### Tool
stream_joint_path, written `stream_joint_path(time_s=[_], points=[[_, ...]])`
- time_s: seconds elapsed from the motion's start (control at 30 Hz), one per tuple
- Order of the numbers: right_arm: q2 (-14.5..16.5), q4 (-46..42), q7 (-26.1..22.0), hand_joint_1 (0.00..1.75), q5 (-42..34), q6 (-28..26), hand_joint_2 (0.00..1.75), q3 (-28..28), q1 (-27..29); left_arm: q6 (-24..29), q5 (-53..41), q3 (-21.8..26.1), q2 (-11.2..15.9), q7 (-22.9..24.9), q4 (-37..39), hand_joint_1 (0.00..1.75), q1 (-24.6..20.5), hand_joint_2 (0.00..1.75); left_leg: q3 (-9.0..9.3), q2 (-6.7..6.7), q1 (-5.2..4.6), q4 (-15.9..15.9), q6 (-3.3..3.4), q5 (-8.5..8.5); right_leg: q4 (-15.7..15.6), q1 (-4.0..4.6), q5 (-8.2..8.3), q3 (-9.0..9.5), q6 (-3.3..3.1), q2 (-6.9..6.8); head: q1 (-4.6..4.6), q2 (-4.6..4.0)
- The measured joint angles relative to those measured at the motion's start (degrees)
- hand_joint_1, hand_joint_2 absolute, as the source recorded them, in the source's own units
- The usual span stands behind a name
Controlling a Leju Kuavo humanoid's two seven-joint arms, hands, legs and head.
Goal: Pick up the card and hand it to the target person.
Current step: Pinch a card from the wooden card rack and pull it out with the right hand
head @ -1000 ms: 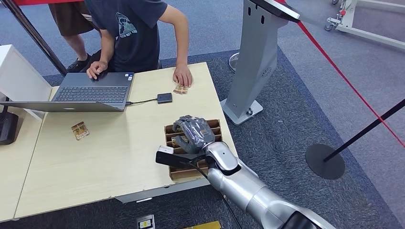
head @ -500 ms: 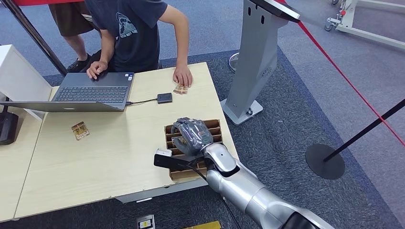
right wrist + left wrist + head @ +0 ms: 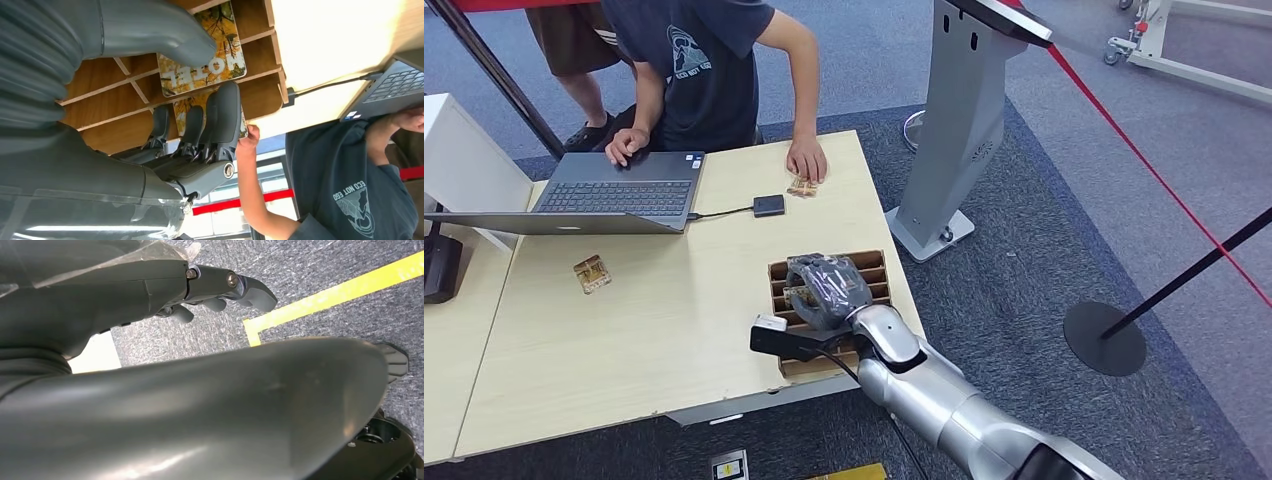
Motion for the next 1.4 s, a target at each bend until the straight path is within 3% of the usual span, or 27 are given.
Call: stream_joint_path(time_s=[0.1, 0.37, 0.77, 0.93, 1.0, 1.17, 1.33, 1.4], points=[[0.01, 0.61, 0.05, 0.86, -0.31, -0.11, 1.75, 0.13, -0.27, 0.0, 0.0, 0.0, 0.0, -0.01, 0.0, 0.0, 0.0, 0.0, 0.0, 0.0, 0.0, 0.0, 0.0, 0.0, 0.0, 0.0, 0.0, 0.0, 0.0, 0.0, -0.01, 0.0], [0.19, 2.72, 0.08, 1.09, -1.24, -0.51, 1.75, 0.34, -1.03, -0.27, -0.05, 0.0, 0.0, -0.22, 0.0, 0.0, -0.01, 0.0, 0.01, 0.0, 0.0, 0.0, 0.0, 0.0, -0.01, 0.0, 0.0, 0.03, 0.01, 0.0, 0.0, 0.0], [0.41, 4.64, -0.33, 1.14, -1.99, -0.88, 1.75, 0.31, -2.1, -0.59, 0.07, 0.0, 0.0, -0.24, 0.0, 0.0, -0.01, 0.0, 0.05, 0.0, -0.01, 0.0, 0.0, 0.0, -0.02, 0.0, 0.0, 0.06, 0.01, 0.0, 0.0, 0.0], [0.52, 5.04, -0.45, 1.35, -2.03, -0.82, 1.75, 0.31, -2.31, -0.69, 0.22, 0.0, 0.0, -0.24, 0.0, 0.0, -0.01, 0.0, 0.06, 0.0, -0.01, 0.0, 0.0, 0.0, -0.01, 0.0, 0.0, 0.08, 0.01, 0.0, -0.01, 0.0], [0.61, 5.21, -0.52, 1.28, -2.03, -0.79, 1.75, 0.31, -2.38, -0.62, 0.26, 0.0, 0.0, -0.24, 0.0, 0.0, -0.01, 0.0, 0.07, 0.0, -0.01, 0.0, 0.0, 0.0, -0.01, 0.0, 0.0, 0.08, 0.01, 0.0, -0.01, 0.0], [0.75, 5.61, -0.55, 0.86, -1.96, -0.76, 1.75, 0.31, -2.47, -0.48, 0.34, 0.0, 0.0, -0.24, 0.0, 0.0, -0.01, 0.0, 0.08, 0.0, -0.01, 0.0, 0.0, 0.0, -0.01, 0.0, 0.0, 0.09, 0.01, 0.0, 0.01, 0.0], [0.85, 5.93, -0.55, 0.63, -1.83, -0.7, 1.75, 0.31, -2.48, -0.4, 0.55, 0.0, 0.0, -0.24, 0.0, 0.0, 0.0, 0.0, 0.1, 0.0, 0.0, 0.0, 0.0, 0.0, -0.01, 0.0, 0.0, 0.1, 0.01, 0.0, 0.0, 0.0], [0.92, 6.05, -0.55, 0.66, -1.74, -0.7, 1.75, 0.31, -2.5, -0.37, 0.68, 0.0, 0.0, -0.24, 0.0, 0.0, 0.0, 0.0, 0.12, 0.0, 0.0, 0.0, 0.0, 0.0, -0.01, 0.0, 0.0, 0.12, 0.01, 0.0, -0.01, 0.0]])
